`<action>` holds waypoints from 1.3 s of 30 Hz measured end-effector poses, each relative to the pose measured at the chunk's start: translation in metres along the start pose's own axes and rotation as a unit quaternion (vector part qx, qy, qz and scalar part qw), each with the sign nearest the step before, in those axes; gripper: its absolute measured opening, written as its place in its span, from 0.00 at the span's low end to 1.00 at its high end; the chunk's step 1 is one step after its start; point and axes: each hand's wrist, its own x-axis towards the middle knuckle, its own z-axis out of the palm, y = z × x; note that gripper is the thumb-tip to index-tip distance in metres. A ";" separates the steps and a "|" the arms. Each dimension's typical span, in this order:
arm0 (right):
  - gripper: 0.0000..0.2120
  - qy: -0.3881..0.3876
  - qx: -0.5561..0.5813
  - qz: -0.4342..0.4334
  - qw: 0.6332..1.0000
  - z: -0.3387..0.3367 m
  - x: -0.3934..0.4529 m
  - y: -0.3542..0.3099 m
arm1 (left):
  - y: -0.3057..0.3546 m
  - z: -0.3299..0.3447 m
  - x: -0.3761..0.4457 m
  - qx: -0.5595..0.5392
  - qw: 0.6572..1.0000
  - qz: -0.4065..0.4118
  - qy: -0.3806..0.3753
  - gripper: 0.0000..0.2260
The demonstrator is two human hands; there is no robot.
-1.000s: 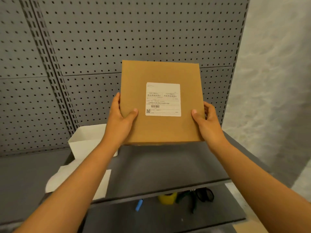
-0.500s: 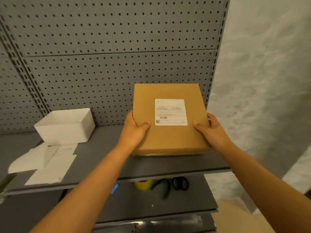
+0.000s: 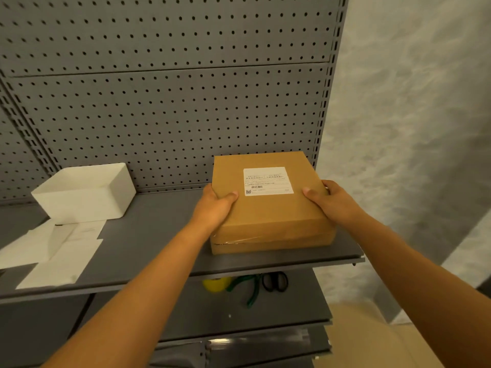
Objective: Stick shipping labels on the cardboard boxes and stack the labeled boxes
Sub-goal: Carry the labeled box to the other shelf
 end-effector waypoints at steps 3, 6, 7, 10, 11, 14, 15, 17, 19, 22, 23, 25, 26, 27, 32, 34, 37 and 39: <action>0.33 0.001 0.001 0.009 1.000 0.000 0.005 0.000 | -0.001 0.001 0.007 0.008 1.000 -0.015 -0.014 0.23; 0.32 0.005 -0.002 0.011 1.000 -0.001 0.010 0.000 | 0.000 0.004 0.012 0.007 0.999 -0.025 -0.023 0.24; 0.32 0.007 -0.004 0.010 1.000 -0.002 0.012 0.000 | 0.001 0.005 0.013 0.010 0.999 -0.027 -0.023 0.24; 0.31 0.012 -0.004 0.007 1.000 -0.004 0.017 0.001 | 0.003 0.010 0.017 0.020 0.999 -0.028 -0.018 0.25; 0.31 0.011 -0.003 0.007 1.000 -0.005 0.019 0.001 | 0.003 0.012 0.018 0.021 0.999 -0.027 -0.016 0.24; 0.31 0.008 -0.004 0.010 1.000 -0.006 0.024 0.002 | 0.004 0.016 0.022 0.025 0.999 -0.024 -0.004 0.24; 0.31 0.007 -0.005 0.011 1.000 -0.006 0.025 0.002 | 0.004 0.016 0.022 0.027 0.999 -0.024 -0.002 0.24; 0.31 0.008 -0.007 0.011 1.000 -0.006 0.027 0.003 | 0.003 0.017 0.024 0.039 0.999 -0.024 -0.004 0.25; 0.30 0.012 -0.013 0.009 1.000 -0.005 0.028 0.003 | 0.003 0.017 0.024 0.053 0.998 -0.022 -0.008 0.25; 0.30 0.014 -0.024 0.012 1.000 -0.005 0.027 0.002 | 0.005 0.015 0.024 0.068 0.997 -0.020 -0.013 0.26; 0.31 0.012 -0.038 0.013 0.999 -0.005 0.026 -0.001 | 0.006 0.014 0.024 0.078 0.997 -0.018 -0.020 0.26; 0.31 0.034 -0.106 -0.009 0.994 -0.006 0.022 -0.008 | 0.008 0.012 0.022 0.116 0.993 -0.006 -0.034 0.27; 0.31 0.069 -0.159 -0.042 0.984 -0.005 0.019 -0.013 | 0.009 0.009 0.020 0.151 0.988 0.012 -0.031 0.28; 0.30 0.113 -0.208 -0.091 0.967 -0.003 0.014 -0.018 | 0.012 0.006 0.018 0.194 0.980 0.043 -0.017 0.30; 0.27 0.102 -0.242 -0.271 0.926 0.022 -0.006 -0.059 | 0.036 -0.025 -0.001 0.319 0.918 0.225 0.074 0.27; 0.26 0.072 -0.272 -0.305 0.910 0.036 -0.013 -0.080 | 0.043 -0.045 -0.006 0.373 0.884 0.266 0.092 0.24; 0.26 0.043 -0.272 -0.358 0.892 0.061 -0.023 -0.115 | 0.047 -0.080 -0.014 0.469 0.827 0.283 0.125 0.22; 0.26 0.034 -0.285 -0.382 0.878 0.080 -0.029 -0.136 | 0.043 -0.104 -0.018 0.516 0.798 0.275 0.146 0.21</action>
